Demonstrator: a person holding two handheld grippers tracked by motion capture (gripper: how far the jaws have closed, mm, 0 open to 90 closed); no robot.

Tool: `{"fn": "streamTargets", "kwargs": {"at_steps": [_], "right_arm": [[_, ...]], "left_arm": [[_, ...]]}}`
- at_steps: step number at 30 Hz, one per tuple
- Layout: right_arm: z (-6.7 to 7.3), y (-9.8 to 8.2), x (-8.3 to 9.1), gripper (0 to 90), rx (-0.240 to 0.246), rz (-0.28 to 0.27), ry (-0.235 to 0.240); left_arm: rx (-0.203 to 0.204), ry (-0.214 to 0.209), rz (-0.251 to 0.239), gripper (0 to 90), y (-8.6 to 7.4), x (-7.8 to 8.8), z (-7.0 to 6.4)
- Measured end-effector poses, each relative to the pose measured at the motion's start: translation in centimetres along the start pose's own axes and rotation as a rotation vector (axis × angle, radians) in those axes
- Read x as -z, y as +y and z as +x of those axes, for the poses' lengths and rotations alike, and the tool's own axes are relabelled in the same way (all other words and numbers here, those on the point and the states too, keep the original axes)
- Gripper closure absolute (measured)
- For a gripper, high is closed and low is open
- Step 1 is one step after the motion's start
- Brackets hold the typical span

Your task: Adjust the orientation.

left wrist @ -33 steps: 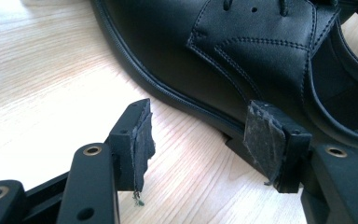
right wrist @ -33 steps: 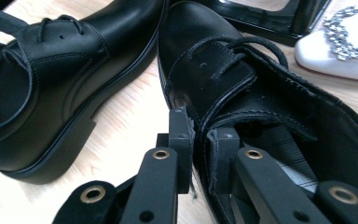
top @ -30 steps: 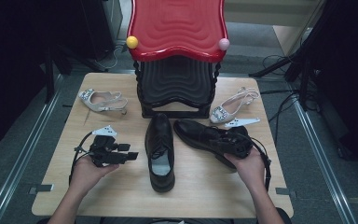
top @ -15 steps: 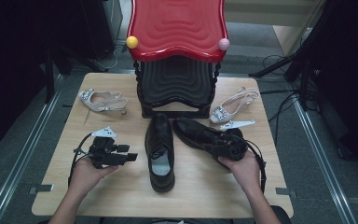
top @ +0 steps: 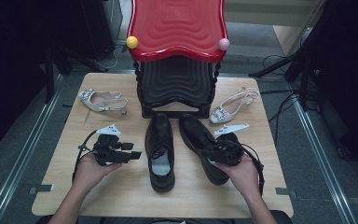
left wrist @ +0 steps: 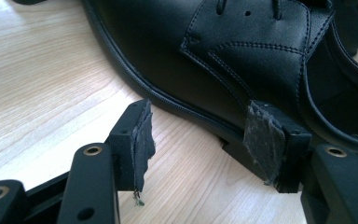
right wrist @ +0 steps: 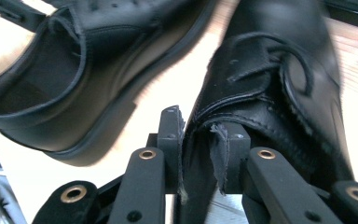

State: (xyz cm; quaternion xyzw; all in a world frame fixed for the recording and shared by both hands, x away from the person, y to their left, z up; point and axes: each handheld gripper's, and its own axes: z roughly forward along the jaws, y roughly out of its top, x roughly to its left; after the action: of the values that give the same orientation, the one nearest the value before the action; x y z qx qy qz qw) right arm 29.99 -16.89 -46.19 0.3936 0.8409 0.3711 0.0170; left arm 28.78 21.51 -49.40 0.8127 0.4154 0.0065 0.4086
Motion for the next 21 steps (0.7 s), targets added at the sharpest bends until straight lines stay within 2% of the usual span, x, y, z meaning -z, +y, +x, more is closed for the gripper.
{"fn": "streamTargets", "kwargs": {"at_steps": [4,12,19,21], "right_arm": [[0.8,0.3,-0.5,77.3,0.008,-0.001,0.004],[1.7,0.9,-1.7,78.6,-0.019,-0.025,0.018],[2.7,1.6,-3.2,78.7,-0.042,-0.046,0.055],[3.0,1.8,-3.6,76.8,-0.025,-0.048,0.065]], "left_arm": [[-0.010,-0.007,0.007,42.5,0.2,-0.3,-0.1],[-0.009,-0.013,0.010,44.5,0.5,-0.6,0.0],[-0.008,-0.012,0.006,46.1,0.5,-0.6,0.1],[-0.011,-0.008,0.006,47.7,0.5,-0.7,0.0]]}}
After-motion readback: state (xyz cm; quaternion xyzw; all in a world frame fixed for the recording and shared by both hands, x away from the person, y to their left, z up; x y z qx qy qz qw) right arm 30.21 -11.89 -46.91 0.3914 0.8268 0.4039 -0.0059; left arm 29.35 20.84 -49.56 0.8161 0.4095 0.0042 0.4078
